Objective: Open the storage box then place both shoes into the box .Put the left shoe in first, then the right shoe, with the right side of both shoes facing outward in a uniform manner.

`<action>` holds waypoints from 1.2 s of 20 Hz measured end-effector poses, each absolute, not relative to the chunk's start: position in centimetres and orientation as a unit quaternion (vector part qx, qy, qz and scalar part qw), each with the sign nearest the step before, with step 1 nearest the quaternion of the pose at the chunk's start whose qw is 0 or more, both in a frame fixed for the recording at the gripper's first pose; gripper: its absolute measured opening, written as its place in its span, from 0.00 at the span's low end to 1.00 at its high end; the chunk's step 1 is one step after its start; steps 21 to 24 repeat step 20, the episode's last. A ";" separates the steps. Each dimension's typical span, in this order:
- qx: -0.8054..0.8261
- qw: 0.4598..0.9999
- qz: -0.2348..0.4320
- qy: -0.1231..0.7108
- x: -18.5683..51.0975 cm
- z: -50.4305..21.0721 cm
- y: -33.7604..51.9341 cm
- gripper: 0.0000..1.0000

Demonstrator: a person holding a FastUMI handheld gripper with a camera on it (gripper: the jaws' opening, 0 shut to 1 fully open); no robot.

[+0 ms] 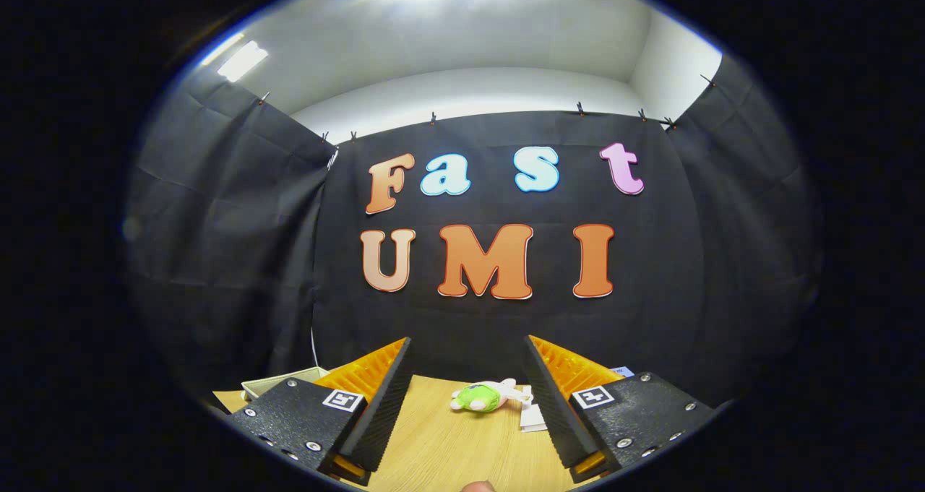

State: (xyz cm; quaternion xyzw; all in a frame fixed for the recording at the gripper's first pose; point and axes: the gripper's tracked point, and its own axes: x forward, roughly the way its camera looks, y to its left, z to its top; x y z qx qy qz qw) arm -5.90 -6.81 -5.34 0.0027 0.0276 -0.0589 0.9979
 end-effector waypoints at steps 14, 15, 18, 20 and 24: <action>-0.024 0.997 -0.069 -0.020 -7.6 -0.7 -6.8 0.92; -0.028 0.997 -0.072 -0.023 -7.6 -0.6 -6.7 0.92; -0.030 0.997 -0.072 -0.029 -7.2 -0.5 -6.7 0.92; -0.021 0.997 -0.068 -0.026 -7.0 -0.7 -6.6 0.92; -0.021 0.997 -0.068 -0.026 -7.0 -0.7 -6.6 0.92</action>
